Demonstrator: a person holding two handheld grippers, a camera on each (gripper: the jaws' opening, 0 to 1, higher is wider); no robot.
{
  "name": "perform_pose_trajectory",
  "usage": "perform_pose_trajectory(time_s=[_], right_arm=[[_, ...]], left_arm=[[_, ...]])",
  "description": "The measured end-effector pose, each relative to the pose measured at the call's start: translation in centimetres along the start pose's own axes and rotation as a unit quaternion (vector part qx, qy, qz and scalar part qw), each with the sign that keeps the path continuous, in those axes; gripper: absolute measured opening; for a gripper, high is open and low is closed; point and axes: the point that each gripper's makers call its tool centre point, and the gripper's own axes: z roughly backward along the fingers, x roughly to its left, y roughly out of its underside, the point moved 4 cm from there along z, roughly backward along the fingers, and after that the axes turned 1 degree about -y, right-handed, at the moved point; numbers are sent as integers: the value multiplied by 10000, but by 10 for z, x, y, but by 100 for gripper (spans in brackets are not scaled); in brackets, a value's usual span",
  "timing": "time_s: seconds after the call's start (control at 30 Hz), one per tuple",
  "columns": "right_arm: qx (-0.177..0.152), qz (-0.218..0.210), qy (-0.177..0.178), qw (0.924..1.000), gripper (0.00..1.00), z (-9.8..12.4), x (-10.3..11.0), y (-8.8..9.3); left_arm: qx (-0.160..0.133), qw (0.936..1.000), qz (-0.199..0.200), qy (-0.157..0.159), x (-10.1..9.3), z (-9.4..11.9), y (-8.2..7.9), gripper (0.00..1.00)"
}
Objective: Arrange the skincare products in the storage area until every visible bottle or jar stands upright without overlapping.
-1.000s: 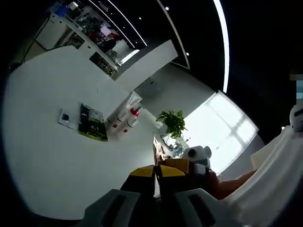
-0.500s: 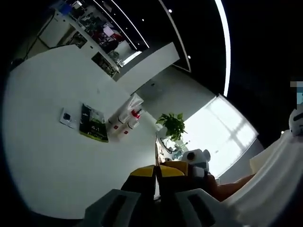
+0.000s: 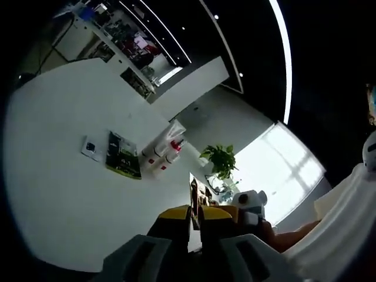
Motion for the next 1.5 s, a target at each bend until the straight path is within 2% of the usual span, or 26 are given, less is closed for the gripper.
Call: perform_pose_trajectory(time_s=[0.43, 0.93, 1.13, 1.27, 1.4, 1.5], right_arm=[[-78, 47, -81, 9999, 0, 1, 4, -2], [-158, 181, -46, 9997, 2, 0, 5, -5], [-177, 320, 59, 9993, 11, 1, 5, -7], [-236, 562, 258, 9978, 24, 3, 8, -12], [21, 1095, 551, 9925, 37, 4, 7, -10], [400, 1678, 835, 9815, 41, 5, 5, -4]], left_arm=[[22, 9999, -70, 110, -3, 1, 1, 1], [-108, 9993, 239, 255, -3, 3, -4, 1], [-243, 9989, 314, 231, -2, 5, -8, 1], [-406, 9979, 460, 192, 3, 8, -13, 1], [-575, 9961, 658, 126, 8, 9, -19, 1], [-689, 9949, 734, 90, 12, 9, -27, 1]])
